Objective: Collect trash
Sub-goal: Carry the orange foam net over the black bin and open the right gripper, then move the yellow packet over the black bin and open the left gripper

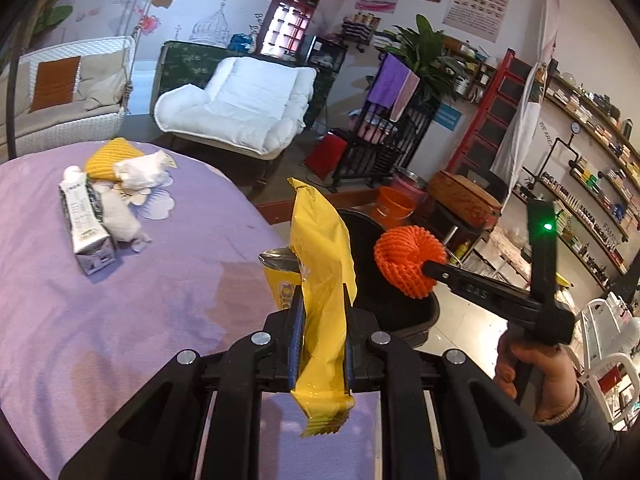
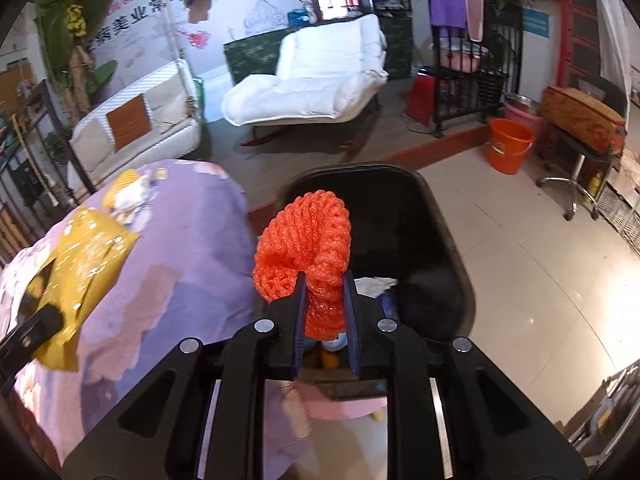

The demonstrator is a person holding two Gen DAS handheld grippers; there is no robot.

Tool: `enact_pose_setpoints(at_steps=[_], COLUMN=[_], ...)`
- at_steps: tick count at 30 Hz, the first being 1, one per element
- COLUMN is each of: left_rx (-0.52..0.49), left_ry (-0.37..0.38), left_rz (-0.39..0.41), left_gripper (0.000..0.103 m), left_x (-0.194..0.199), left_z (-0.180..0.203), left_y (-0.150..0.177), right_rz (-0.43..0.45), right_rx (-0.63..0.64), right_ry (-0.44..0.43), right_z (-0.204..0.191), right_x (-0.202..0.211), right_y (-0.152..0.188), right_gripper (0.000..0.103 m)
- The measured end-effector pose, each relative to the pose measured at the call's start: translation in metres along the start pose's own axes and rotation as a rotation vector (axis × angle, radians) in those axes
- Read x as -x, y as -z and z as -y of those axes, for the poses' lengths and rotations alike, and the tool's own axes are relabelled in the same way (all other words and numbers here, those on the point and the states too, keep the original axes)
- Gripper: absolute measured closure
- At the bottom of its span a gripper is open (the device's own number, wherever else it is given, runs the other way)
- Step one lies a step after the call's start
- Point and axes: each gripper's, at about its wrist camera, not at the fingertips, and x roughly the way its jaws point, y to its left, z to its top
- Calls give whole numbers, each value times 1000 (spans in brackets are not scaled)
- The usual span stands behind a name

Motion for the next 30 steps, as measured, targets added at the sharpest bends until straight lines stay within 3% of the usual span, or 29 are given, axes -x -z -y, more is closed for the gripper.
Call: enact_pose_setpoints(at_steps=[13,19,26,30], left_rx=[-40,-37,-46,-57], left_ry=[41,57,67,69], left_rz=[-42,-66,-79,-88], left_gripper=[87,87,87,87], left_x=[-18,-26,-30,-34], left_z=[18,17,21,25], left_y=[5,6,6,5], right_rz=[-171,-188,-203,-188], right_rx=[-52,-28,-21,-20], right_ry=[60,101,97,93], right_z=[26,24,25,24], right_x=[-79,-94,-96,-88], right_y=[-16,-16,-12,-9], right_gripper=[84,64,53,39])
